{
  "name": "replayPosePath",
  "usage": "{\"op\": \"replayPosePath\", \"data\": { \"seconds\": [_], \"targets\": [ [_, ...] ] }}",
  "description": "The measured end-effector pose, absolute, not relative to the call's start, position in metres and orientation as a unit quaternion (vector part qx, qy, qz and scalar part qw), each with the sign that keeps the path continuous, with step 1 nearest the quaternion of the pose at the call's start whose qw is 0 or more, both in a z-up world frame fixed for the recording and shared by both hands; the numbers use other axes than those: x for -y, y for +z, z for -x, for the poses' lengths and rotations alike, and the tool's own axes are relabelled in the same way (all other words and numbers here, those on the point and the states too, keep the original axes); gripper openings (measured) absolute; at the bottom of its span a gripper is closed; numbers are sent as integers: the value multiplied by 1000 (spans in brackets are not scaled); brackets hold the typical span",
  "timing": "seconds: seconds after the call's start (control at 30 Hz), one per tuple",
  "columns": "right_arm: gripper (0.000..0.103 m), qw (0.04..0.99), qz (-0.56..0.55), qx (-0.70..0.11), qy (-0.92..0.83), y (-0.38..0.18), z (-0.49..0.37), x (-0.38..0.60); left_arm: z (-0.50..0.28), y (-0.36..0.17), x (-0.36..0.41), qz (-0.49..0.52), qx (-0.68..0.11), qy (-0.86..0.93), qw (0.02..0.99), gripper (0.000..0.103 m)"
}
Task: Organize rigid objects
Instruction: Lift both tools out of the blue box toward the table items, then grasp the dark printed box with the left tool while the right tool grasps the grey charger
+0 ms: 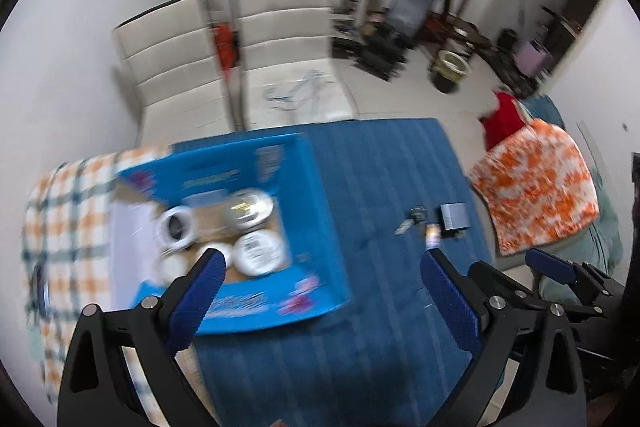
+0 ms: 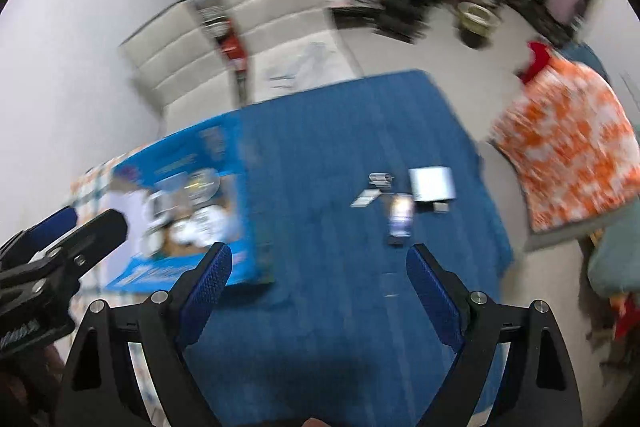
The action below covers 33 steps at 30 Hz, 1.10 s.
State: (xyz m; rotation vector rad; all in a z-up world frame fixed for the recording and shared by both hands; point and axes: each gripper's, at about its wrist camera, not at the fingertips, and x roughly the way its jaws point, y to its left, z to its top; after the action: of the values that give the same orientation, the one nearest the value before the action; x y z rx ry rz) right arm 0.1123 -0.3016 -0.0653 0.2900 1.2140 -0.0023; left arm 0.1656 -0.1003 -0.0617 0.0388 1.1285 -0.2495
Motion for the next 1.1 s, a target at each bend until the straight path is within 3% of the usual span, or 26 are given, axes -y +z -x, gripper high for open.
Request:
{"op": "replayPosePath", "data": {
  "seconds": [0.17,0.33,0.47,0.63,0.77,0.83,0.87,0.9,0.93,1.1],
  "targets": [
    [91,782,-181,-592,-72,-132,-125,397,-187,-119,183,-39,-555,-156,816,100],
    [90,758,-197,-610,-117,-212,-120,459,-205,-210,250,-53,-612,-175,769,98],
    [90,731,-239,-627,-124,-272,-125,486,-211,-271,285,-75,-648,-176,737,75],
    [90,731,-234,-629,-122,-294,-136,495,-216,-328,306,-85,-685,-167,704,75],
    [90,732,-244,-627,-110,-299,-148,495,-210,-334,314,-105,-670,-168,715,71],
    [90,735,-242,-626,-99,-300,-159,488,-208,-331,312,-113,-662,-157,724,58],
    [90,735,-240,-627,-95,-299,-163,484,-207,-329,309,-112,-660,-154,727,45],
    [90,735,-238,-628,-89,-301,-170,479,-207,-327,302,-111,-658,-148,730,25],
    [90,735,-238,-629,-84,-303,-175,473,-208,-325,294,-104,-660,-142,731,20],
    [90,735,-223,-637,-67,-317,-210,446,-220,-325,244,-55,-672,-92,733,20]
  ]
}}
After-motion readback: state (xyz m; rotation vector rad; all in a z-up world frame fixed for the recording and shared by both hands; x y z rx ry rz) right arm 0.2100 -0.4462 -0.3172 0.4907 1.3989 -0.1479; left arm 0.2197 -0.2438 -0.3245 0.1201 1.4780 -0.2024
